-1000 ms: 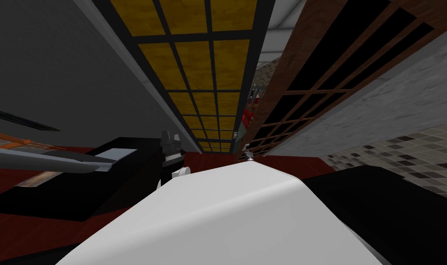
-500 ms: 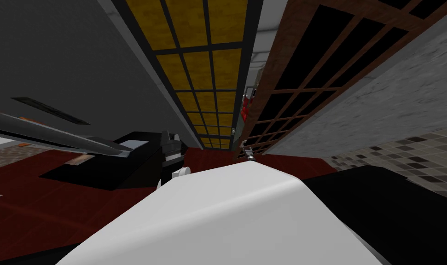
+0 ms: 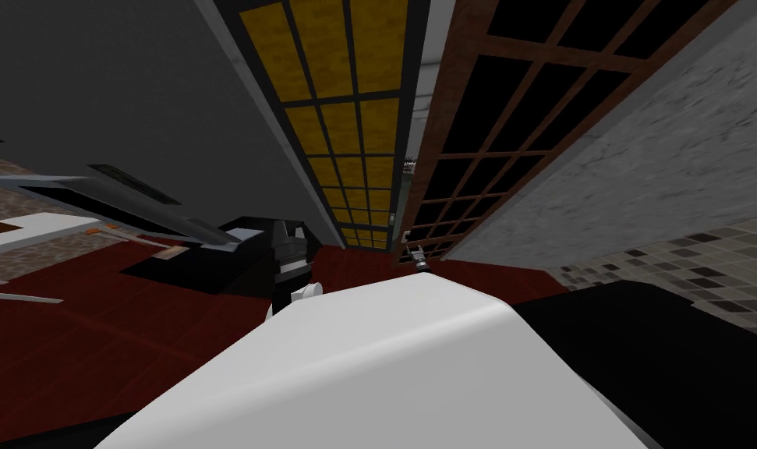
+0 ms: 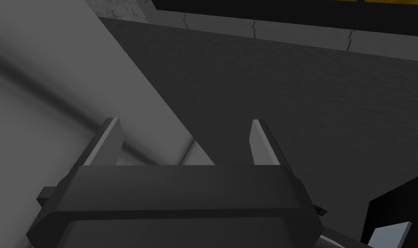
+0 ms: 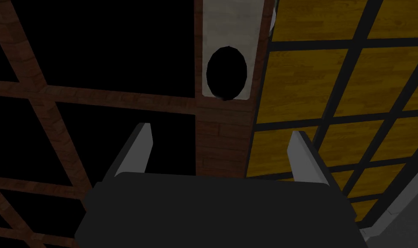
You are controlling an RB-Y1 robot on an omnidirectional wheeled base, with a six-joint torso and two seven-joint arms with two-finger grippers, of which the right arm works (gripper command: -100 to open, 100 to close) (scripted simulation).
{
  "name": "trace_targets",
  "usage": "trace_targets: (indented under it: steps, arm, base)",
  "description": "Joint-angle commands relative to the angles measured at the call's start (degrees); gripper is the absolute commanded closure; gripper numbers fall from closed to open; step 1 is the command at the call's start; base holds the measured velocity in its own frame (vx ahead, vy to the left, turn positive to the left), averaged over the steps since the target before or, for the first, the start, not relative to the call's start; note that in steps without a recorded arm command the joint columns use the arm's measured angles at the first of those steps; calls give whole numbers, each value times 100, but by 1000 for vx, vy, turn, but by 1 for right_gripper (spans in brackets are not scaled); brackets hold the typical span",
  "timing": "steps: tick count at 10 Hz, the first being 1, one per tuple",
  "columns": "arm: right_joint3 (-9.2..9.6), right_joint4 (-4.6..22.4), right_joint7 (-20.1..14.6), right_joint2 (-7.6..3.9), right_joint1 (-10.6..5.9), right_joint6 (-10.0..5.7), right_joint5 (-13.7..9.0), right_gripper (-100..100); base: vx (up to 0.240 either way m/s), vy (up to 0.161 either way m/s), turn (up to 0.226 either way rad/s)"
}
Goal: Pull the door open
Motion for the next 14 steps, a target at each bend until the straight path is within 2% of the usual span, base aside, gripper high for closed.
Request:
trace_targets:
  steps: [1,5,6,7,12,13,14]
  arm:
    - [-80,49,-48,-86,-7,-35,-40,-100]
    - [-232,142,-139,-222,-20,-102,-117,-100]
    - [-199,90,-142,-204,-6,-65,-100,-100]
    - [-199,90,-142,-204,-6,-65,-100,100]
    - [-199,90,-142,-204,-6,-65,-100,100]
    - [-241,113,-178,-213,4,161,-302,100]
    - [-271,117,-206,-215,2,315,-458,100]
  base:
    - [88,15,120]
    - [201,31,82]
    - [103,6,18]
    - [-9,-3,-30]
    - [-20,-4,3]
    - [-11,10,-7]
    - [-21,22,-19]
